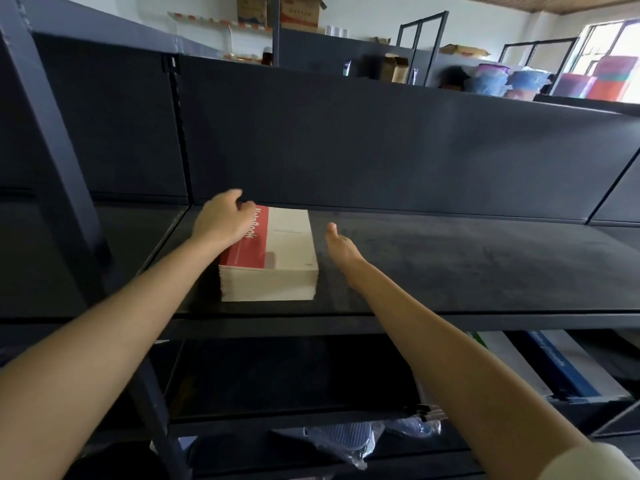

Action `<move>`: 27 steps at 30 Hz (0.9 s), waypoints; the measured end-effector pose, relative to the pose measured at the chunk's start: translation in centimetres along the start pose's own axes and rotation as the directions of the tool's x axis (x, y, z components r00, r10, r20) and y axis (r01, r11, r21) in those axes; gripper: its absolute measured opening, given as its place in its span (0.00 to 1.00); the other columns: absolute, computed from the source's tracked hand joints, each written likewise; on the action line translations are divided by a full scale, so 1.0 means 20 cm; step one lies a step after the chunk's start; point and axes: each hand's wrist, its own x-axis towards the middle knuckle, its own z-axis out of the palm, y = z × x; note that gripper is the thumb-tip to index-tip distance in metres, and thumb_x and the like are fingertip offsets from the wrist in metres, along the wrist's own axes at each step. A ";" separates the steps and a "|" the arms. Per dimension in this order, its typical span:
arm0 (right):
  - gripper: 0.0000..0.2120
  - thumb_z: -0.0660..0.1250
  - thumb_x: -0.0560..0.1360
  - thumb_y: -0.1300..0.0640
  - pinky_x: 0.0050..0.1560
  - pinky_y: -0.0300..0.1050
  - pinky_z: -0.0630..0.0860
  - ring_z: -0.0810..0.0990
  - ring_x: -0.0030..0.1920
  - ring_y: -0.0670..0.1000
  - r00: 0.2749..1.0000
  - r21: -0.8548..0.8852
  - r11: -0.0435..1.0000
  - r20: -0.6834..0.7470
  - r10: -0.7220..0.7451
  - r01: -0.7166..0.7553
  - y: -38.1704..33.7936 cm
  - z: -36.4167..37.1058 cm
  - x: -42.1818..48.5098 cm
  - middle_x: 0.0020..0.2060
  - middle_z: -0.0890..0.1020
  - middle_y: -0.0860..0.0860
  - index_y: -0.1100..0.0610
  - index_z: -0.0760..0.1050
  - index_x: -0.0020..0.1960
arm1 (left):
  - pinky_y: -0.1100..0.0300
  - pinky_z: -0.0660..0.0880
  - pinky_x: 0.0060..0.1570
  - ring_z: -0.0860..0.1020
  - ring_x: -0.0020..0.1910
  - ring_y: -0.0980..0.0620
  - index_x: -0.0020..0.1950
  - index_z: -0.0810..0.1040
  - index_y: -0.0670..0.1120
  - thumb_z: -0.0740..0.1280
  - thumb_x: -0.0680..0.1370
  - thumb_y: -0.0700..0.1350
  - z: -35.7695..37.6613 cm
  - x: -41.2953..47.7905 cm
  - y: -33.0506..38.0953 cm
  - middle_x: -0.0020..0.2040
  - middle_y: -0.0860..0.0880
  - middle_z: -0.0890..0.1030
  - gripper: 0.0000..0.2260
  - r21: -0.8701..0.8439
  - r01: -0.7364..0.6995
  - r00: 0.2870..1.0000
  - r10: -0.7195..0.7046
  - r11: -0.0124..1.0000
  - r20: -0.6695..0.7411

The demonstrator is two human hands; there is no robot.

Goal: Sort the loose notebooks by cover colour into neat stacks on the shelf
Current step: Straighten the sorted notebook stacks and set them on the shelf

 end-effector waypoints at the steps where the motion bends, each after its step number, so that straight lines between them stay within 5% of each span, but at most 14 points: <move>1: 0.28 0.43 0.82 0.43 0.69 0.52 0.60 0.63 0.72 0.58 0.999 -0.098 0.994 -0.014 -0.053 0.051 -0.01 -0.04 -0.02 0.73 0.63 0.58 0.59 0.58 0.75 | 0.52 0.65 0.65 0.66 0.70 0.44 0.74 0.64 0.43 0.56 0.81 0.50 0.02 -0.01 0.08 0.72 0.44 0.67 0.22 0.063 -0.058 0.998 0.058 0.996 0.001; 4: 0.26 0.46 0.82 0.46 0.64 0.50 0.64 0.67 0.68 0.59 0.980 -0.384 0.906 -0.006 -0.197 0.180 0.01 -0.15 -0.04 0.70 0.67 0.59 0.61 0.62 0.72 | 0.51 0.67 0.62 0.67 0.68 0.43 0.73 0.65 0.44 0.55 0.81 0.52 0.16 -0.09 0.33 0.72 0.44 0.66 0.22 0.200 -0.173 0.985 0.165 0.965 0.052; 8: 0.21 0.55 0.79 0.47 0.64 0.61 0.67 0.67 0.67 0.60 0.940 -0.624 0.725 0.048 -0.338 0.292 0.15 -0.36 -0.10 0.65 0.71 0.56 0.58 0.65 0.67 | 0.50 0.68 0.61 0.68 0.67 0.44 0.70 0.68 0.45 0.54 0.80 0.54 0.44 -0.25 0.59 0.69 0.45 0.69 0.22 0.348 -0.262 0.965 0.239 0.900 0.110; 14: 0.30 0.58 0.79 0.48 0.71 0.64 0.53 0.49 0.76 0.58 0.929 -0.833 0.468 0.138 -0.344 0.297 0.51 -0.76 -0.30 0.75 0.55 0.55 0.54 0.51 0.77 | 0.49 0.67 0.62 0.66 0.68 0.44 0.70 0.68 0.45 0.54 0.81 0.54 0.89 -0.58 0.80 0.70 0.46 0.67 0.21 0.413 -0.247 0.969 0.212 0.876 0.130; 20: 0.31 0.57 0.79 0.48 0.72 0.63 0.48 0.43 0.76 0.57 0.931 -0.859 0.404 0.197 -0.306 0.314 0.98 -1.00 -0.50 0.77 0.46 0.55 0.52 0.48 0.77 | 0.48 0.64 0.64 0.62 0.71 0.44 0.69 0.69 0.44 0.57 0.80 0.53 1.28 -0.99 0.85 0.72 0.45 0.65 0.20 0.449 -0.288 0.958 0.244 0.846 0.154; 24: 0.31 0.57 0.79 0.50 0.73 0.62 0.45 0.40 0.76 0.57 0.920 -0.853 0.391 0.227 -0.318 0.346 1.24 -1.04 -0.56 0.77 0.42 0.55 0.52 0.47 0.78 | 0.42 0.75 0.49 0.76 0.59 0.35 0.54 0.80 0.38 0.71 0.72 0.45 1.48 -1.16 0.79 0.59 0.36 0.78 0.14 0.412 -0.384 0.923 0.350 0.826 0.159; 27: 0.30 0.56 0.80 0.48 0.73 0.63 0.46 0.41 0.76 0.57 0.934 -0.847 0.407 0.258 -0.248 0.342 1.44 -1.03 -0.55 0.77 0.43 0.54 0.52 0.47 0.77 | 0.48 0.77 0.41 0.80 0.52 0.38 0.48 0.82 0.40 0.63 0.72 0.48 1.60 -1.24 0.74 0.53 0.39 0.81 0.14 0.434 -0.415 0.910 0.357 0.800 0.212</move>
